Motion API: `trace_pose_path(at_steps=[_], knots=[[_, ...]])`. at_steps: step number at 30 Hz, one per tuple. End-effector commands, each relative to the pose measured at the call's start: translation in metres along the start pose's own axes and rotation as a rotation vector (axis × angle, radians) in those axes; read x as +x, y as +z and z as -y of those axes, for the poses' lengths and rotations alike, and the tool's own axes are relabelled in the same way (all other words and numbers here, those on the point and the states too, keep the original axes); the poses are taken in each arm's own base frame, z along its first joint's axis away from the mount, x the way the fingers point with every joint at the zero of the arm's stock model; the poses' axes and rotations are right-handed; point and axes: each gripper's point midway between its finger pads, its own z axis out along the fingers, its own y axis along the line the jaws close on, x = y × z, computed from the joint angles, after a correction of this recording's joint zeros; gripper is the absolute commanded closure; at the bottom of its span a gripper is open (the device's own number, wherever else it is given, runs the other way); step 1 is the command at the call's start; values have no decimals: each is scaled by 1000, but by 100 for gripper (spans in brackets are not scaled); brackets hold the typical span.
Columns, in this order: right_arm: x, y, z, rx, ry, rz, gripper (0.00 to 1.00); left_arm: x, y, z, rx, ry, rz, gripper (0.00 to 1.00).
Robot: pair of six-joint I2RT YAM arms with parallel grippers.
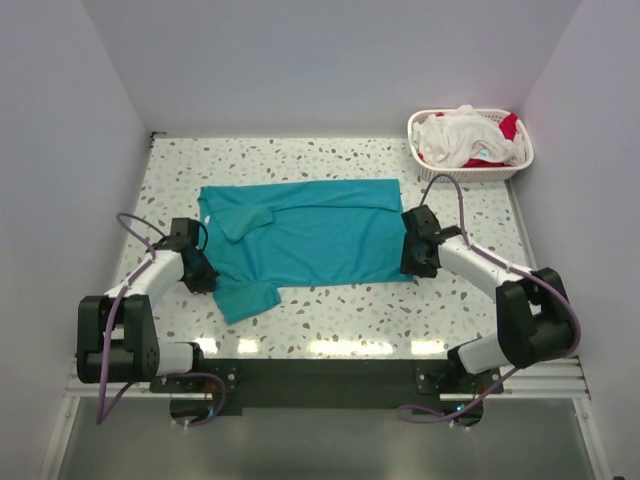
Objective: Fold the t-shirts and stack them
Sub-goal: Fold the tshirt
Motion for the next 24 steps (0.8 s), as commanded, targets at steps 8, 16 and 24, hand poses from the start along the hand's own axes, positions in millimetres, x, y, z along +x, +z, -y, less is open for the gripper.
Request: trace_pose_path(at_steps=[8, 16, 24], knots=[[11, 15, 4, 33, 25, -37, 58, -6, -2, 10, 61, 28, 34, 100], [26, 23, 5, 36, 24, -86, 71, -6, -3, 11, 67, 28, 34, 100], [26, 12, 18, 68, 27, -81, 100, -8, -13, 12, 68, 31, 37, 100]])
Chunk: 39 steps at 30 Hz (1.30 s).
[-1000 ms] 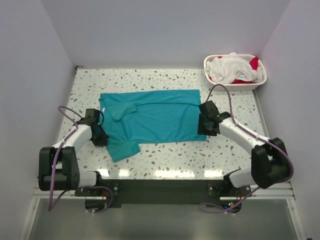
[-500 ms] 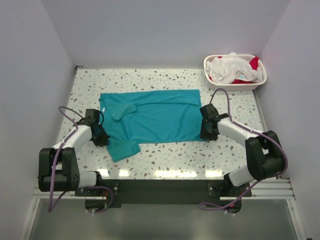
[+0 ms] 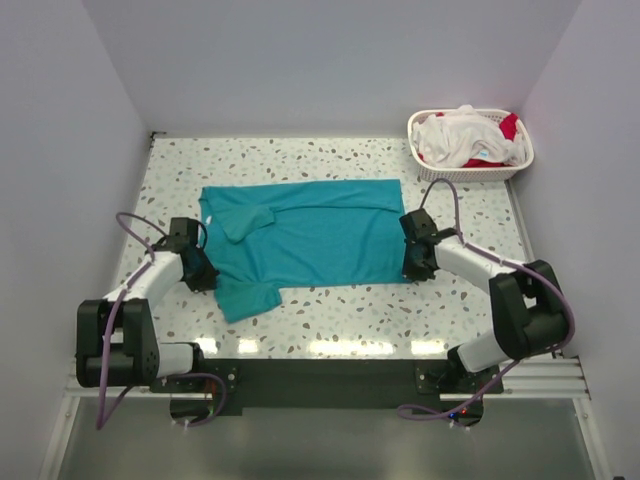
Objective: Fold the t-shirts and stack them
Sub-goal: Fold the tshirt
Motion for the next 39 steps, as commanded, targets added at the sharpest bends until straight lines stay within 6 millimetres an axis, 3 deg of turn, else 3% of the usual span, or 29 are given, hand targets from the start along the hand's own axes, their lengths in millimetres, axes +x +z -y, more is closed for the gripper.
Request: trace_pose_path(at_steps=[1, 7, 16, 20, 26, 31, 39], knots=[[7, -9, 17, 50, 8, -5, 100, -6, -13, 6, 31, 25, 25, 100], [0, -35, 21, 48, -9, 8, 100, -17, -33, 10, 50, 20, 54, 100], [-43, -64, 5, 4, -18, 87, 100, -54, -55, 22, 72, 7, 123, 100], [-61, -64, -2, 11, -27, 105, 100, -70, -56, 30, 79, 5, 140, 100], [-81, -53, -12, 18, -28, 116, 100, -84, -40, 41, 74, 12, 112, 100], [-96, -40, -16, 34, -26, 115, 100, -108, -36, 54, 86, 12, 134, 100], [-131, -36, -26, 34, -18, 162, 100, -132, -21, 68, 82, 18, 139, 100]])
